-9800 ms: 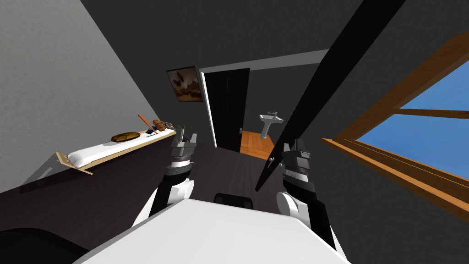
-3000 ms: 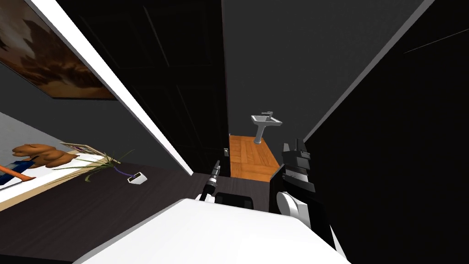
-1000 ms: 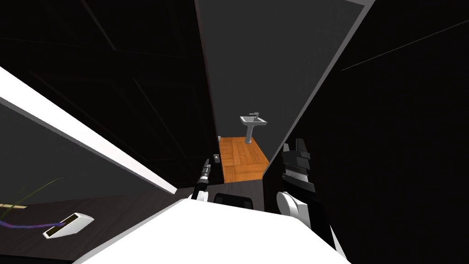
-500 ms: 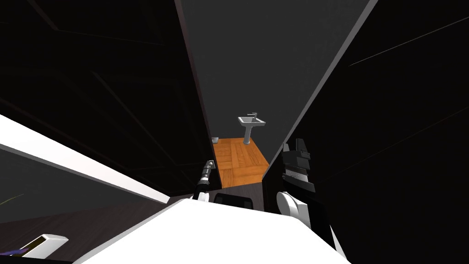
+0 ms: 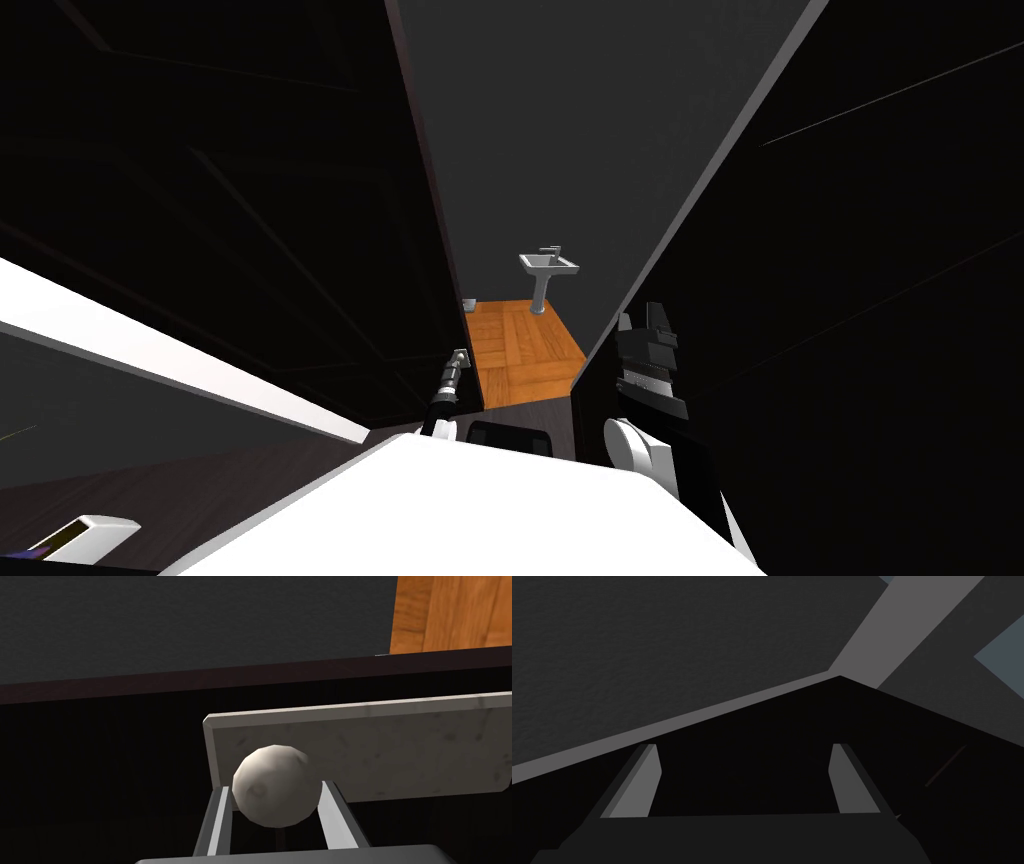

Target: Pull the door open

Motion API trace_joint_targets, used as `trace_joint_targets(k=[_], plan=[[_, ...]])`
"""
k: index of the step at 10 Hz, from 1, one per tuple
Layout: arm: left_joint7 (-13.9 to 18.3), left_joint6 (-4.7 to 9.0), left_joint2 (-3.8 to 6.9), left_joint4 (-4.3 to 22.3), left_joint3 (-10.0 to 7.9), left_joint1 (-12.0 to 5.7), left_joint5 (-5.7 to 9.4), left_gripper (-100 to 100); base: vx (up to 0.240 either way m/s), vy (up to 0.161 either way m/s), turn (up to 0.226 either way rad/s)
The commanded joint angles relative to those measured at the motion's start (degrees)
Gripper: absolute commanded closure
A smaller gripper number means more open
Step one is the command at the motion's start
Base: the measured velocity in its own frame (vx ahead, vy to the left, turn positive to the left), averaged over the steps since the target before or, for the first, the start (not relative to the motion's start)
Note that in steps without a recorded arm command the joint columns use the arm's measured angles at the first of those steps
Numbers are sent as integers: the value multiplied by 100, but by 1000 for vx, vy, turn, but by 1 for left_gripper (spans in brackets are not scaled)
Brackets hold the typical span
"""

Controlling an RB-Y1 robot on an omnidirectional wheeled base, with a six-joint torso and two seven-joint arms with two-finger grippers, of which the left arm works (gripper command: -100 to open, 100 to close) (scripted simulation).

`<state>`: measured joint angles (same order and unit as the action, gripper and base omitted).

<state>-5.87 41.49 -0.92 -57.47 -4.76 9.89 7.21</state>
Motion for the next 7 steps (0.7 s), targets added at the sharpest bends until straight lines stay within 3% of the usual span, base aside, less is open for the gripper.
trace_joint_targets(k=[1, 6, 7], plan=[[15, -14, 33, 64, -5, -70, -1, 100, -100, 33, 9], [77, -73, 155, 321, -35, -361, -10, 100, -199, 27, 4], [65, -62, 168, 321, -5, -340, -9, -100, -210, 18, 0]])
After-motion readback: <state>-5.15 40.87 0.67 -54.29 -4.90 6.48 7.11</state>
